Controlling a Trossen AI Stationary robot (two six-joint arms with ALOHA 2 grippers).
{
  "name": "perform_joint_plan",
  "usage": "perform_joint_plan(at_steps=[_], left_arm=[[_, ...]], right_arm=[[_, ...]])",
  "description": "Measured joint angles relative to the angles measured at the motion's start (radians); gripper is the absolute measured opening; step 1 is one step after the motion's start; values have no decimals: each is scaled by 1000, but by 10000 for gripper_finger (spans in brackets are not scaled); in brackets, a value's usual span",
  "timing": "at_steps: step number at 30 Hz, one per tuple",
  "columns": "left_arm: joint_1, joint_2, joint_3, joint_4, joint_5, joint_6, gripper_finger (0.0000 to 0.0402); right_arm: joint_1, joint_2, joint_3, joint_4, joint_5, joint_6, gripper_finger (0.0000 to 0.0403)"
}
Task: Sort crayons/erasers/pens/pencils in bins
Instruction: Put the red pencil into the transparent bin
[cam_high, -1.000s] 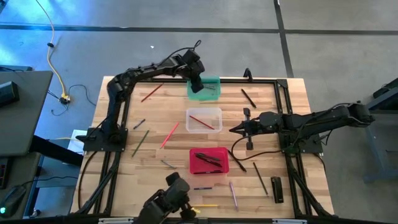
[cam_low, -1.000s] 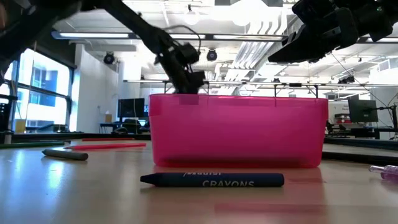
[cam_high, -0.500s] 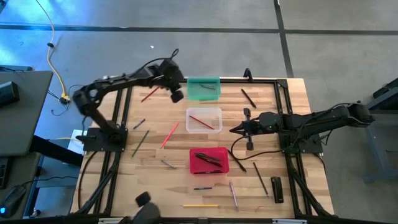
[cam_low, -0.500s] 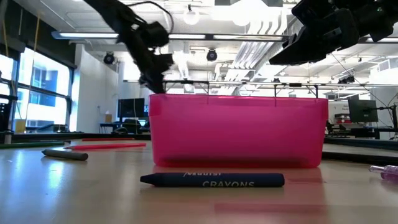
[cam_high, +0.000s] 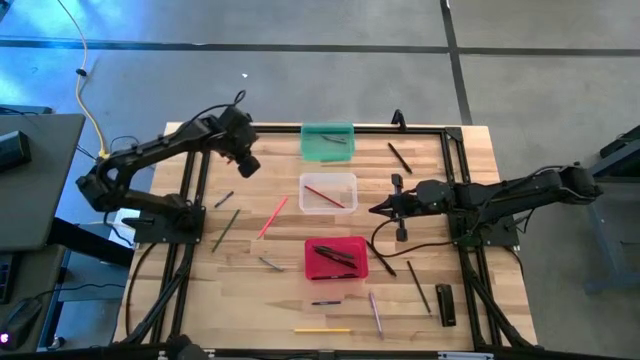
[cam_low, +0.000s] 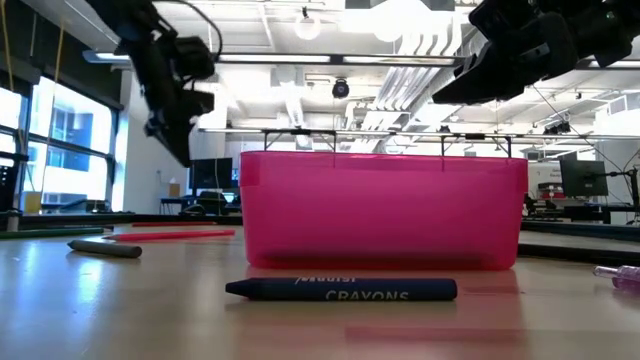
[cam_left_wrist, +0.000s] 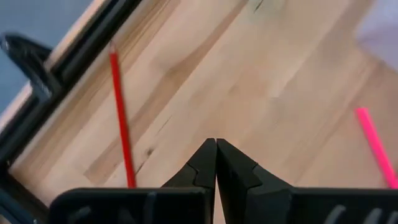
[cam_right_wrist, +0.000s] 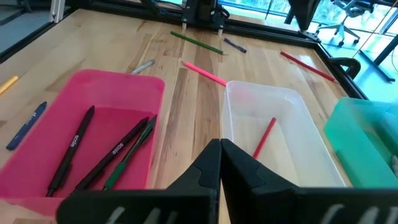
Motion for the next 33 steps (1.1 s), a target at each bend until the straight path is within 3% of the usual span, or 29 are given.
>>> perform_joint_plan(at_steps=[6, 18, 29, 33], left_arm=[[94, 90, -6, 39, 1, 32, 0], [178, 401, 140, 56, -7, 80, 4], [234, 470, 173, 92, -38, 89, 87], [260, 493, 173, 89, -2, 80, 102]], right_arm=[[0, 0, 0, 11, -1, 3, 0], [0, 0, 0, 11, -4, 2, 0], [0, 0, 0, 10, -4, 0, 0], [0, 0, -1, 11, -4, 0, 0]])
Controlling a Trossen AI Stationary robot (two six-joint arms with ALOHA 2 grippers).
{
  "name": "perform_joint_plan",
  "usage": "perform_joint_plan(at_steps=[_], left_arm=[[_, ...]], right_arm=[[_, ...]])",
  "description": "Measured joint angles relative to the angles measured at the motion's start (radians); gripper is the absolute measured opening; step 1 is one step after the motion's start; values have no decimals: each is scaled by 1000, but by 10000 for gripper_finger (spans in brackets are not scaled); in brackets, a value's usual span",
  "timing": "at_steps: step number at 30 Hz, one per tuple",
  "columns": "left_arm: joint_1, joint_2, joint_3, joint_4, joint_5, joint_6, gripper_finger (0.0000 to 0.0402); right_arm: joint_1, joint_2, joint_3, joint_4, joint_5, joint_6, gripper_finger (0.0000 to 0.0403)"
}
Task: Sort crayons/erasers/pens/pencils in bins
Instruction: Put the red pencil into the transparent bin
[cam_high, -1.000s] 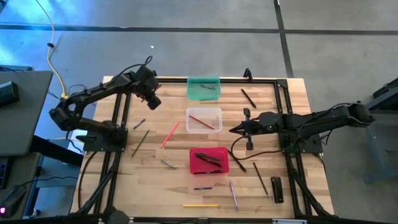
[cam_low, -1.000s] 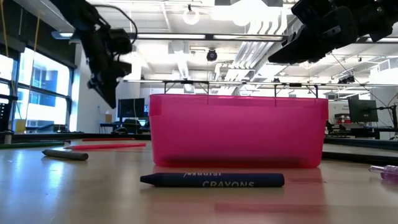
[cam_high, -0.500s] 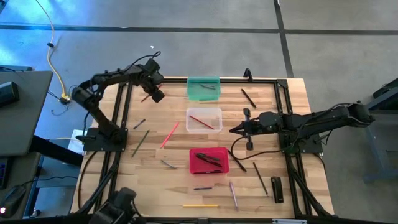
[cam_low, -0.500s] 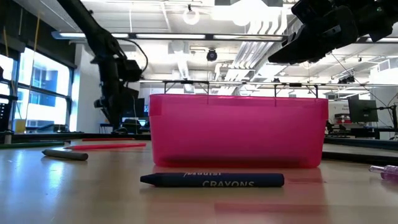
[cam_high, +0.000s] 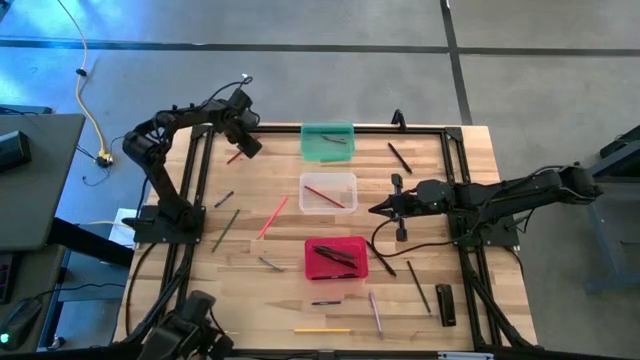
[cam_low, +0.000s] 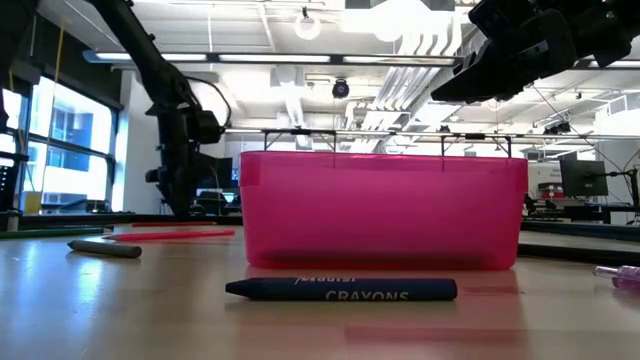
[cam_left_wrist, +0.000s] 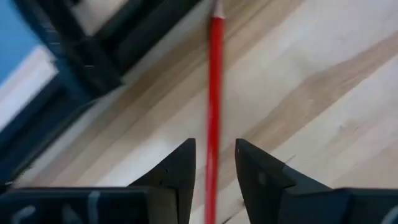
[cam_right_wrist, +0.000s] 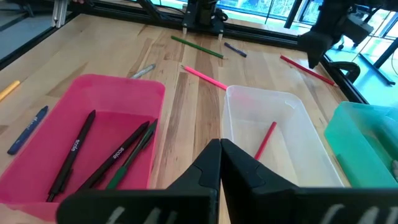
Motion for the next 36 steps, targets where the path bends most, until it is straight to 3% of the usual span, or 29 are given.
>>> perform_joint_plan(at_steps=[11, 21, 36], left_arm=[[-11, 85, 4, 7, 2, -11, 85], [-42, 82, 2, 9, -5, 0, 15], [-75, -41, -4, -36, 3, 0, 4]], right_arm=[[0, 0, 0, 0, 0, 0, 0], [0, 0, -1, 0, 0, 0, 0], [0, 0, -1, 0, 0, 0, 0]])
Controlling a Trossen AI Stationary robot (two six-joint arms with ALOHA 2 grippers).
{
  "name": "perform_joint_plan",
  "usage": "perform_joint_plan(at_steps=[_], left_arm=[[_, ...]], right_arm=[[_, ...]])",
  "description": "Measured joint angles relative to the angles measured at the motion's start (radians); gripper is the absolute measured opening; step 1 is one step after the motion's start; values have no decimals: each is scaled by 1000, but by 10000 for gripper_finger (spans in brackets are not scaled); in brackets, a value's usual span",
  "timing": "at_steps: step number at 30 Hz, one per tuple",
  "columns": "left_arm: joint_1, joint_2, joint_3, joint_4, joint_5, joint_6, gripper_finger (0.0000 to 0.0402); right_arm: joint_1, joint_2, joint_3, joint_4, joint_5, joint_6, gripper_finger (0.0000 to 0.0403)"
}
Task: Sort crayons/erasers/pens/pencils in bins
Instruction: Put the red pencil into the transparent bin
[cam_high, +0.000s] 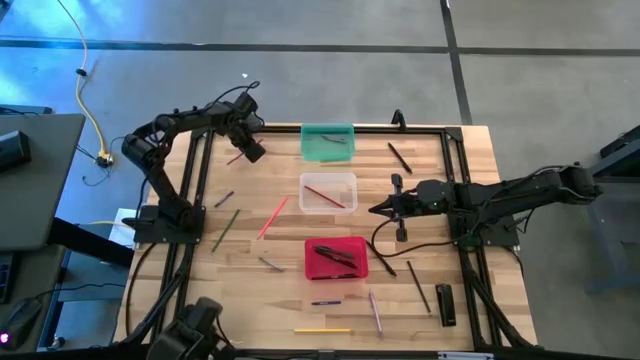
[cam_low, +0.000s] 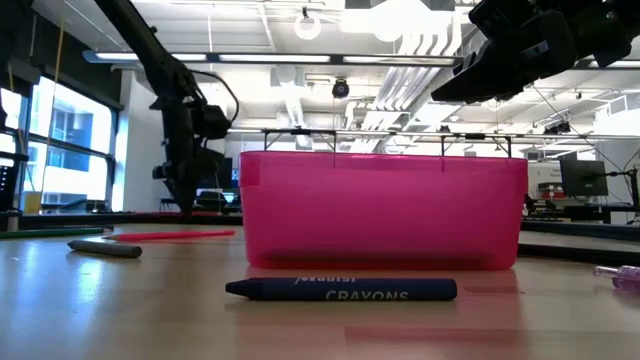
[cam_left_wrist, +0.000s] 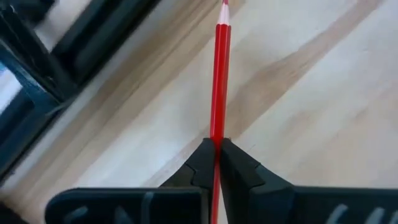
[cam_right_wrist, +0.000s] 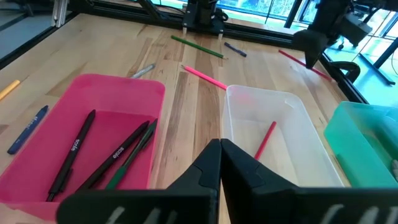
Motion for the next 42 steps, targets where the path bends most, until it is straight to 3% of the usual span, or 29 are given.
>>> perform_joint_plan(at_steps=[7, 18, 23, 34, 42], left_arm=[[-58, -75, -25, -3, 13, -37, 2], [-160, -265, -299, 298, 30, -206, 0], [-225, -326, -376, 272, 59, -268, 0], [-418, -297, -439, 317, 24, -236, 0], [-432, -295, -422, 268, -12, -170, 16]], right_arm=[[0, 0, 0, -1, 0, 0, 0], [0, 0, 0, -19, 0, -4, 0], [0, 0, 0, -18, 0, -1, 0], [0, 0, 0, -8, 0, 0, 0], [0, 0, 0, -8, 0, 3, 0]])
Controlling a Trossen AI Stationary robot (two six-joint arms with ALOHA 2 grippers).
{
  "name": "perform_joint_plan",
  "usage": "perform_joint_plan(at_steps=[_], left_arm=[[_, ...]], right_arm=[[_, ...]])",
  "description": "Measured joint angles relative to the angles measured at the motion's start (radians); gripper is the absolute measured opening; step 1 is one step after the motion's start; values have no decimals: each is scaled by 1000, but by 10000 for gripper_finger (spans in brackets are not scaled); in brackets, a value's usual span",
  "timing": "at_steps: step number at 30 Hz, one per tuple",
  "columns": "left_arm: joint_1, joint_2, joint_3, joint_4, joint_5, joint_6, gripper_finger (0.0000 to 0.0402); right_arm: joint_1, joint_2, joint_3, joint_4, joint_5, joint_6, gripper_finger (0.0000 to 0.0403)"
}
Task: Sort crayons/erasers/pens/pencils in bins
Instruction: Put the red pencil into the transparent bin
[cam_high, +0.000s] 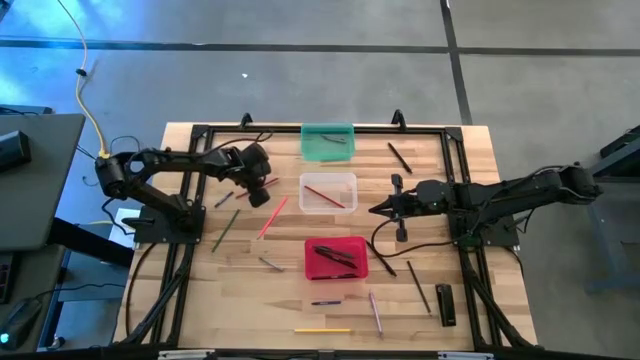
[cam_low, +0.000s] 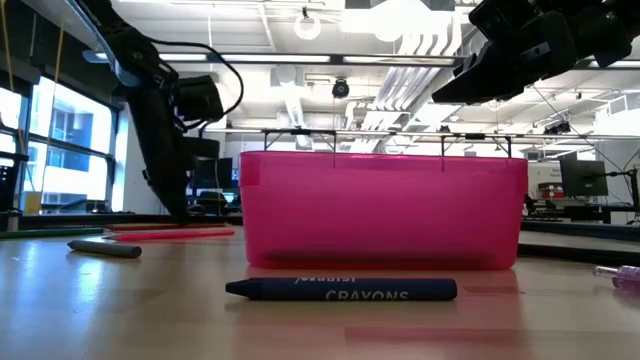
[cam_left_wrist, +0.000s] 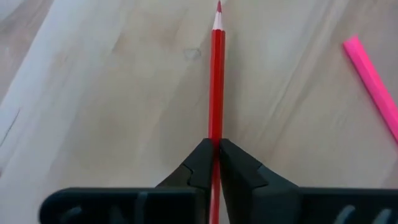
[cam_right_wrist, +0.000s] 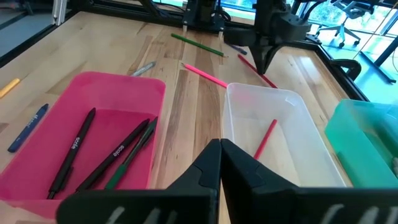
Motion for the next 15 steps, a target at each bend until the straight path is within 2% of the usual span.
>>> perform_joint_plan(at_steps=[8, 12, 15], left_arm=[[1, 0, 126, -243, -3, 47, 81], [2, 0, 125, -265, -10, 49, 107], [21, 0, 98, -261, -57, 65, 117]], right_arm=[[0, 0, 0, 0, 0, 0, 0], [0, 0, 0, 0, 0, 0, 0], [0, 0, 0, 0, 0, 0, 0]])
